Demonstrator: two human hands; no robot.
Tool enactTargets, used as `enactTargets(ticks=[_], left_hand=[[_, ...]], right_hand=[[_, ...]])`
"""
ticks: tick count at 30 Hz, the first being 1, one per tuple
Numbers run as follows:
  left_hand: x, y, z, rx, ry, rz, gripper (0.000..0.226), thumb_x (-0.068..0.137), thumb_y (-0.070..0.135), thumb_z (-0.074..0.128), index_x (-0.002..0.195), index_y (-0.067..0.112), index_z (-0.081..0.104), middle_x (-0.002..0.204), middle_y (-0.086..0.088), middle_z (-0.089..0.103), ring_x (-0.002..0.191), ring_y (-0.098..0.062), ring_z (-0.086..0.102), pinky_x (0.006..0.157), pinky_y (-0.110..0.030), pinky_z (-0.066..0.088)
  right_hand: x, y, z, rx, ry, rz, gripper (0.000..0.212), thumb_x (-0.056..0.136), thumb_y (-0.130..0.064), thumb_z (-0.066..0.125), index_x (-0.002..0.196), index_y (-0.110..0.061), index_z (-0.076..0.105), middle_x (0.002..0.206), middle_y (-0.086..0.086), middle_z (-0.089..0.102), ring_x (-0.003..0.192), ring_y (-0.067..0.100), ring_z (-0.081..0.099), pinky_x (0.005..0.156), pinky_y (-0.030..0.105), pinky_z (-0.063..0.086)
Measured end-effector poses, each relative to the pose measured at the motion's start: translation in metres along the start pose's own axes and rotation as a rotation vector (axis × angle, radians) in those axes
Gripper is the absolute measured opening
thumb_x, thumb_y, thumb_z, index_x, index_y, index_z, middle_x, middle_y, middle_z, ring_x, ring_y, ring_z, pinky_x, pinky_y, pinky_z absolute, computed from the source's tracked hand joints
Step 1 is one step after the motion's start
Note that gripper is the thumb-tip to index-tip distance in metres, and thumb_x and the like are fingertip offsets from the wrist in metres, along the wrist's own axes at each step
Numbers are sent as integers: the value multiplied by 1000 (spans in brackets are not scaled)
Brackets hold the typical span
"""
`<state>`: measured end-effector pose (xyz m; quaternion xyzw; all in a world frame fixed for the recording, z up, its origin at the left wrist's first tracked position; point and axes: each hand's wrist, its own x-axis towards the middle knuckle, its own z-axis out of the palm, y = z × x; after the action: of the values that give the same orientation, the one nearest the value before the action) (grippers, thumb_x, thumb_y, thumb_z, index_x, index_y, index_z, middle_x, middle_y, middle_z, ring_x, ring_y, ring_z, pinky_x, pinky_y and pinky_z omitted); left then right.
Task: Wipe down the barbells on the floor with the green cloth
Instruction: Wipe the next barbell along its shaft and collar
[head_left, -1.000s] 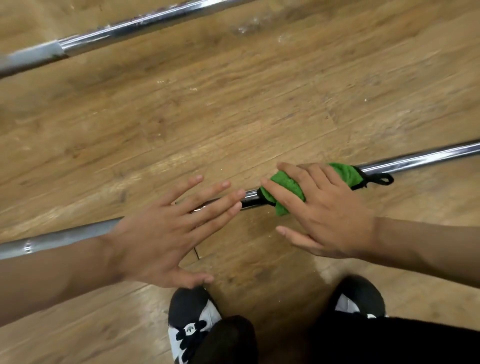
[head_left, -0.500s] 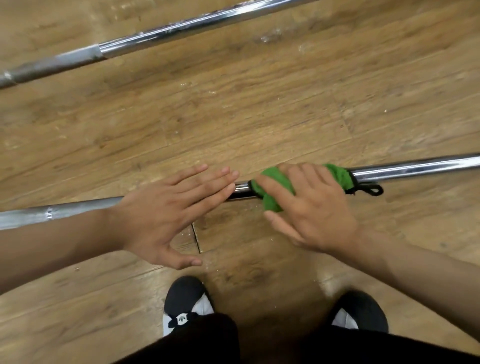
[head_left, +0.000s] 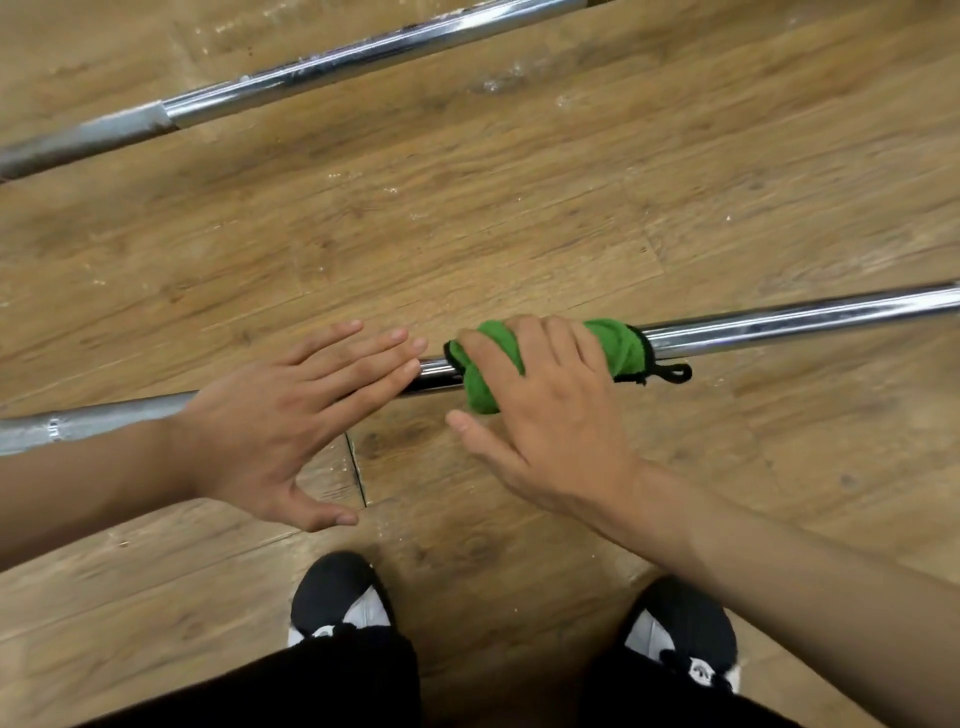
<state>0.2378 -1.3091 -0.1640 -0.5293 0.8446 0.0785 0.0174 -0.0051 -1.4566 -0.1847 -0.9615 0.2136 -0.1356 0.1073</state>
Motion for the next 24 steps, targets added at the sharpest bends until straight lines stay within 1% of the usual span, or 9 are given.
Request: enactTargets(ticks=[2, 3, 8, 10, 12, 15, 18, 21, 24], left_hand=[[0, 1, 0, 10, -3, -3, 117, 88, 84, 42, 162, -3, 18, 173, -20, 14, 159, -35, 18, 125, -59, 20], [-1, 2, 1, 12, -5, -6, 117, 88, 84, 41, 162, -4, 19, 172, -20, 15, 159, -36, 19, 125, -60, 21], [-4, 8, 2, -2, -25, -13, 118, 87, 86, 37, 163, -3, 19, 172, -20, 16, 159, -35, 20, 123, -62, 26], [-5, 12, 3, 6, -26, -11, 119, 87, 88, 35, 163, -2, 17, 172, -19, 15, 159, -34, 19, 123, -62, 24], [-6, 16, 4, 10, -24, -4, 121, 86, 89, 34, 163, -2, 17, 173, -19, 15, 160, -34, 18, 124, -61, 22], [-10, 24, 5, 29, -10, -1, 123, 84, 91, 36, 163, -2, 18, 172, -19, 16, 160, -32, 19, 127, -56, 17], [-12, 34, 4, 20, -11, -9, 122, 85, 90, 34, 164, -1, 17, 173, -17, 14, 160, -31, 18, 127, -55, 17], [-18, 44, 5, 1, -30, -9, 119, 87, 90, 32, 164, 0, 16, 174, -16, 12, 161, -30, 16, 127, -56, 17], [-22, 57, 6, 10, -21, -10, 119, 86, 90, 34, 164, 1, 19, 174, -15, 12, 161, -29, 16, 126, -56, 17]], right_hand=[[-10, 22, -1, -11, 15, -66, 62, 105, -57, 33, 140, -14, 61, 120, 19, 59, 104, 33, 51, 91, 46, 37], [-18, 37, -4, -23, 44, -51, 62, 106, -56, 33, 140, -13, 62, 121, 21, 59, 104, 34, 51, 91, 46, 37], [-56, 108, -21, -85, 176, 145, 54, 107, -48, 29, 134, -11, 58, 113, 27, 57, 98, 41, 53, 90, 51, 35], [-54, 99, -22, -43, 202, 263, 58, 107, -50, 27, 129, -8, 61, 107, 24, 54, 98, 40, 52, 92, 52, 33], [-43, 65, -19, 5, 183, 339, 65, 106, -55, 22, 124, -8, 64, 102, 20, 51, 97, 34, 48, 92, 49, 32], [-28, 0, -7, 56, 84, 231, 61, 102, -53, 27, 125, -11, 66, 102, 13, 52, 96, 28, 46, 89, 45, 31], [-24, -23, -4, 93, 38, 121, 55, 103, -44, 29, 128, -11, 65, 105, 11, 55, 94, 27, 47, 86, 43, 33], [-44, 3, -14, 63, -13, -16, 51, 101, -39, 36, 133, -11, 64, 109, 16, 58, 95, 30, 50, 84, 43, 33], [-79, 55, -31, -40, 6, 67, 52, 103, -41, 34, 135, -11, 63, 113, 21, 57, 97, 36, 53, 86, 47, 34]])
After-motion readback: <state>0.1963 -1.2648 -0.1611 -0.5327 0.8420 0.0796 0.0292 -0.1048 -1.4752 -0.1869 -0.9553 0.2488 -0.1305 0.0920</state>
